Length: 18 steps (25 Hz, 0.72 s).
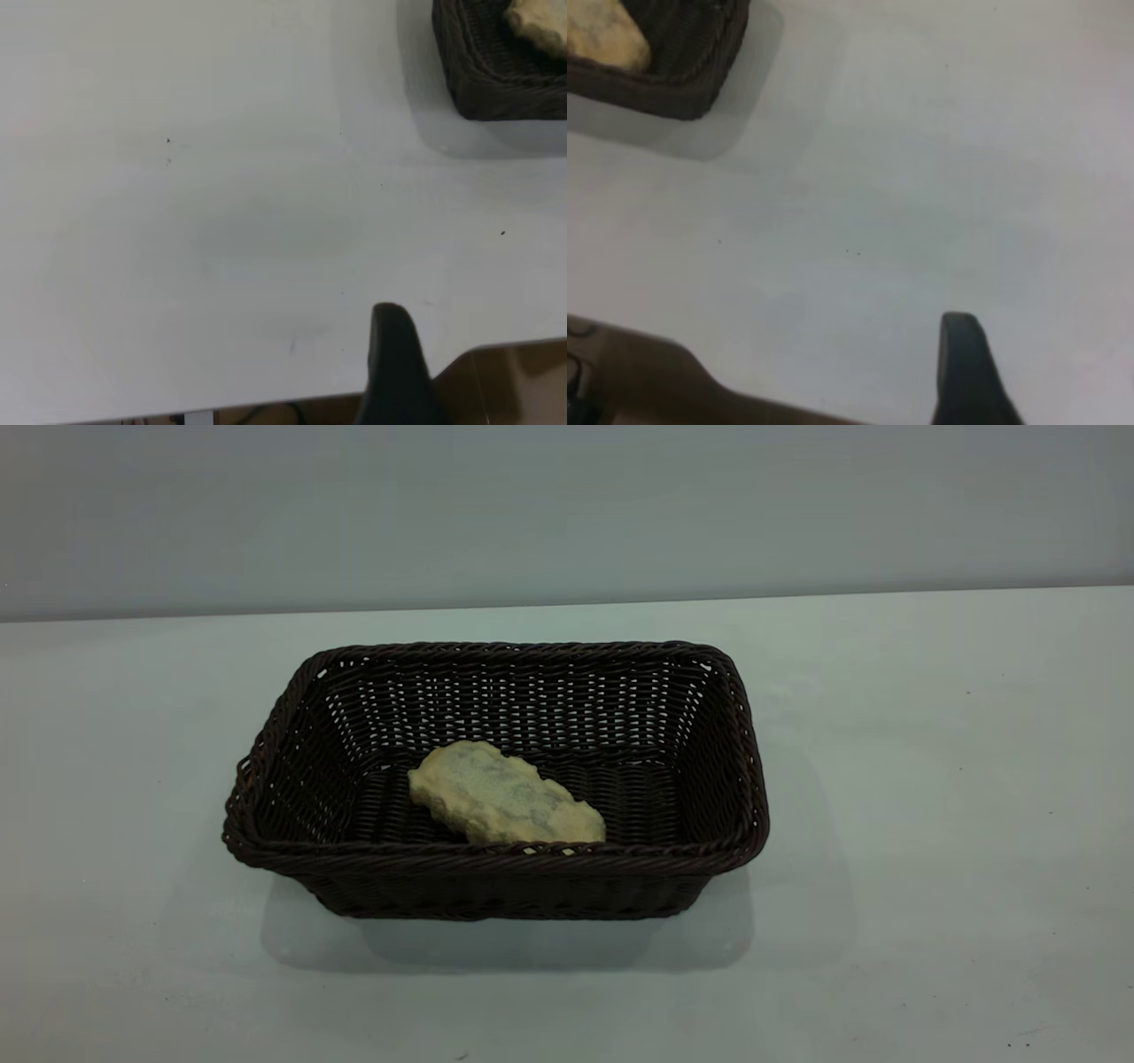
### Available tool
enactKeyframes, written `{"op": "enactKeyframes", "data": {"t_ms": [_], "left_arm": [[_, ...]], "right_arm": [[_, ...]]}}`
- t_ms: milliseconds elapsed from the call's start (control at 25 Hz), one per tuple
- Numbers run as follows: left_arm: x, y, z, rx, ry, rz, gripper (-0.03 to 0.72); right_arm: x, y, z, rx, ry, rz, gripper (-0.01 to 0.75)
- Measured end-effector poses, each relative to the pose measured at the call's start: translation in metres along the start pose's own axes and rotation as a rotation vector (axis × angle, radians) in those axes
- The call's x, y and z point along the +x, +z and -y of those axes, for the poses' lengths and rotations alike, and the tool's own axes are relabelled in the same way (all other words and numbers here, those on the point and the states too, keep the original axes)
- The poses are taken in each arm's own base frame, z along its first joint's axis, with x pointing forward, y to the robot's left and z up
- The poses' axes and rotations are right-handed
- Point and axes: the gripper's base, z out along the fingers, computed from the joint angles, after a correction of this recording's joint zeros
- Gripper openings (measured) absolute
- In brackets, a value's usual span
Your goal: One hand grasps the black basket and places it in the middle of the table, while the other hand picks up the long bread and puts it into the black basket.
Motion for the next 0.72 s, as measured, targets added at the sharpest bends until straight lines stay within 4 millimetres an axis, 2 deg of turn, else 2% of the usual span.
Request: {"op": "enactKeyframes", "data": {"t_ms": [720], "left_arm": [[0.0008,-0.0006,0.0004,-0.022,-0.021,0.009,0.529]], "right_arm": [[0.0000,0.0000,0.0001,0.013,0.010,0.000,0.424]]}}
